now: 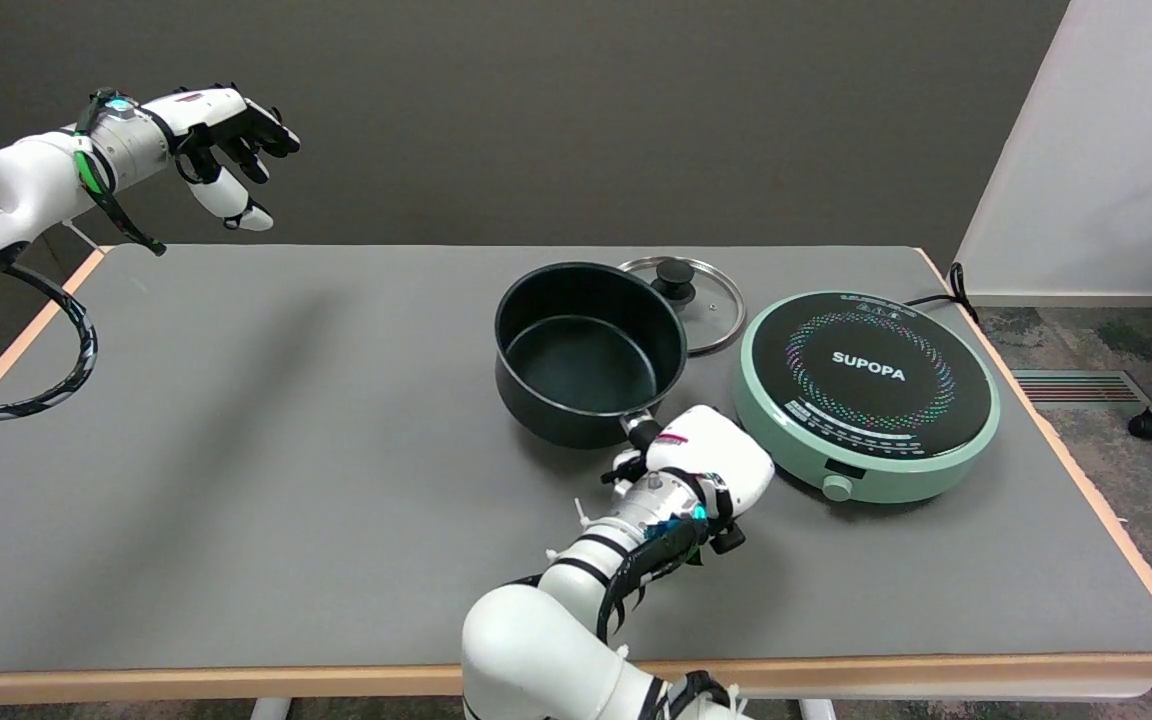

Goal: Place the pot onto the table.

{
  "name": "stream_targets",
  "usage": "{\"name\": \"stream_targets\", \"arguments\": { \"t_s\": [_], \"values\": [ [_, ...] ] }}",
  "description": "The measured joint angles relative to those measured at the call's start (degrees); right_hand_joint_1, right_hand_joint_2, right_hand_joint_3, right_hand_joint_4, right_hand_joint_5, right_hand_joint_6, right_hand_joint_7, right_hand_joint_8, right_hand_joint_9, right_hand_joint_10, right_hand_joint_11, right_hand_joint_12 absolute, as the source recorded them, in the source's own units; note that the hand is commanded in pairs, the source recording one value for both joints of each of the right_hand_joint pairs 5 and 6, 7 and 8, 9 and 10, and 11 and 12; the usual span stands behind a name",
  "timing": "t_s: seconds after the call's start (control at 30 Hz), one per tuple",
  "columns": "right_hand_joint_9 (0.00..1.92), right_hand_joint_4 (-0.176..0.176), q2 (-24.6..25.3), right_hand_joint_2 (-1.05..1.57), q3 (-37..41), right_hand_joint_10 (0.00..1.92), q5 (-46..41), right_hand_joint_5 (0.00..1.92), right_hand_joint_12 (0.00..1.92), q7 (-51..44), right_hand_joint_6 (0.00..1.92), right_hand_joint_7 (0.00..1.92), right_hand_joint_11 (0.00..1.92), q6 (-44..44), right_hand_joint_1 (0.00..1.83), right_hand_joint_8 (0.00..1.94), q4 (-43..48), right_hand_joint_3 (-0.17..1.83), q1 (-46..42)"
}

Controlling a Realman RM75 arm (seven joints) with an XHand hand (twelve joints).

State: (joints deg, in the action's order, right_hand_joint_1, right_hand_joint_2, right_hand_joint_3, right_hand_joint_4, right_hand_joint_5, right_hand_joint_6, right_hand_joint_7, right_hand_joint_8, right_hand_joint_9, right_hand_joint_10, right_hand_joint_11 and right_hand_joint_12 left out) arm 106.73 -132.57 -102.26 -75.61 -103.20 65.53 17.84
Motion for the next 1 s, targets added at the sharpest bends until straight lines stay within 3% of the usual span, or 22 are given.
{"name": "stream_targets", "arguments": {
  "t_s": [1.0],
  "values": [
    [1.79,-0.082,-1.1,1.31,5.1,1.79,-1.9,1.79,1.79,3.8,1.79,1.79,1.79,6.3,0.98,1.79,-4.8,0.67,2.5]
  ]
}}
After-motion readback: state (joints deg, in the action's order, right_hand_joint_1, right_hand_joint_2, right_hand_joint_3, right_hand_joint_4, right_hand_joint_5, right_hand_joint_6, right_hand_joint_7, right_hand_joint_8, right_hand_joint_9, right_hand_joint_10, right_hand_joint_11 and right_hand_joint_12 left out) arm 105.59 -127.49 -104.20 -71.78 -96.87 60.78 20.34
